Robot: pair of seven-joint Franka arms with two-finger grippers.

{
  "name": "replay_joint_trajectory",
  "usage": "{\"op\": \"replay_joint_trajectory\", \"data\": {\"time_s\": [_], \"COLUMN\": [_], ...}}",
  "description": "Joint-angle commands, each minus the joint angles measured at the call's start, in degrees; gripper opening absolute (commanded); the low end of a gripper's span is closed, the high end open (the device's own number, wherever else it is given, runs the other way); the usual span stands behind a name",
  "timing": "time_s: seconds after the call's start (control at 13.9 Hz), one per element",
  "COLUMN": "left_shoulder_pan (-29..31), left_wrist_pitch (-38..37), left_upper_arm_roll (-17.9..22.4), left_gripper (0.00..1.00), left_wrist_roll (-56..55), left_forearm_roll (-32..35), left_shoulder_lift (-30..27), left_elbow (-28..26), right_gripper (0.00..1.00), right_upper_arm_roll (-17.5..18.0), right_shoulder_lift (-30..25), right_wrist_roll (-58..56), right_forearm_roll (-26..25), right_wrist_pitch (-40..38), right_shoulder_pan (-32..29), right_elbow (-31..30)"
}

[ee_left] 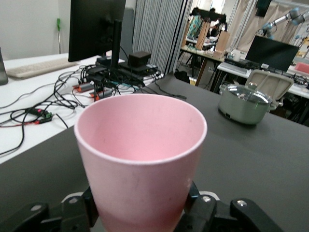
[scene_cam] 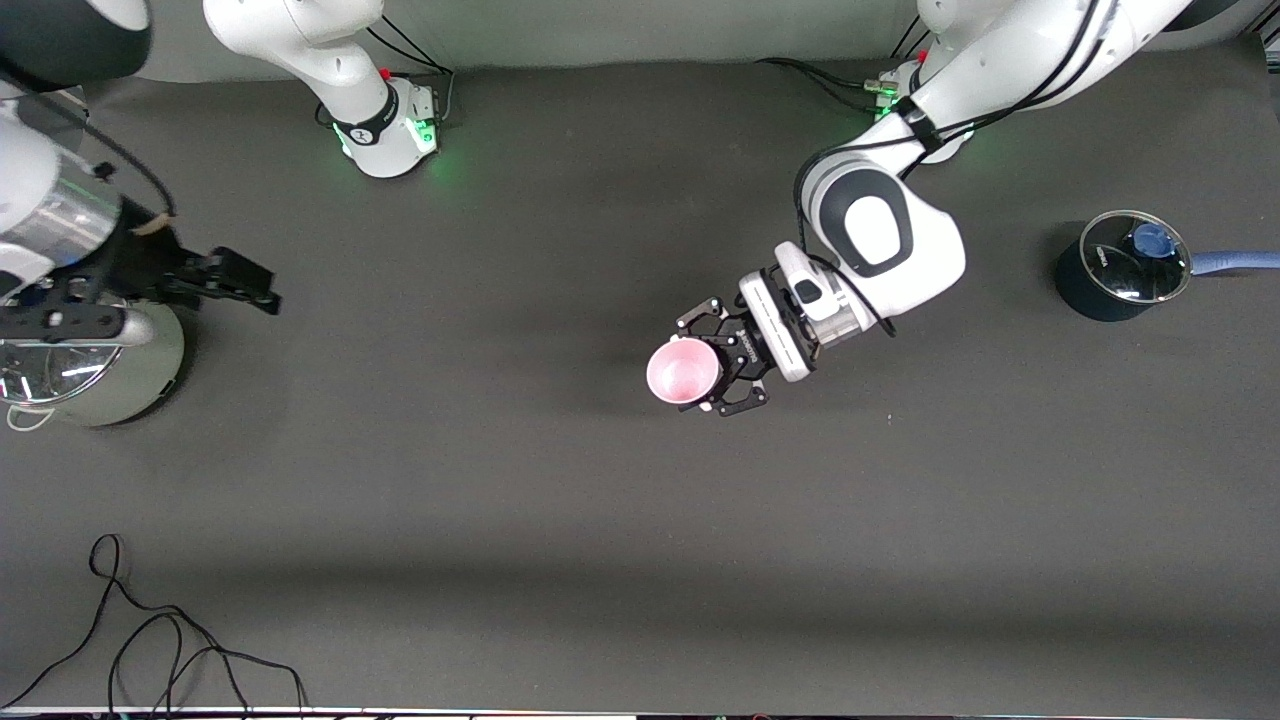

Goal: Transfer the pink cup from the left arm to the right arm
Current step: 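Carry the cup to mid-table while the right gripper reaches toward it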

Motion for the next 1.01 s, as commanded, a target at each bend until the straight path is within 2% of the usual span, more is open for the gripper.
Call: {"op": "replay_joint_trajectory", "data": {"time_s": [0.0, 0.22, 0.58, 0.79, 0.93], "left_shoulder_pan": [4.0, 3.7, 3.4, 3.2, 3.1], "left_wrist_pitch": [0.3, 0.3, 0.4, 0.5, 0.6], "left_upper_arm_roll": [-4.1, -4.1, -3.9, -3.7, -3.7], "left_gripper": [0.25, 0.24, 0.24, 0.23, 0.23], "left_wrist_roll": [0.6, 0.7, 0.8, 1.7, 2.5], "left_forearm_roll": [-1.8, -1.6, -1.3, -1.2, -1.3], "left_shoulder_lift": [-1.2, -0.9, -0.8, -0.1, 0.5], "left_elbow": [-2.2, -2.4, -2.9, -2.8, -2.8], "right_gripper": [1.00, 1.00, 1.00, 1.00, 1.00], "right_upper_arm_roll": [-0.7, -0.6, -0.7, -0.6, -0.7], "right_shoulder_lift": [5.2, 11.0, 18.2, 20.1, 20.2], "right_wrist_roll": [8.9, 20.4, 31.2, 28.6, 17.9], "right_forearm_roll": [1.7, 4.2, 3.6, 2.8, 2.0], "right_wrist_pitch": [0.0, 0.8, 3.6, 3.8, 3.5], "right_shoulder_pan": [5.0, 8.6, 16.3, 19.4, 20.4], "right_elbow": [6.2, 13.6, 22.5, 24.4, 24.8]}}
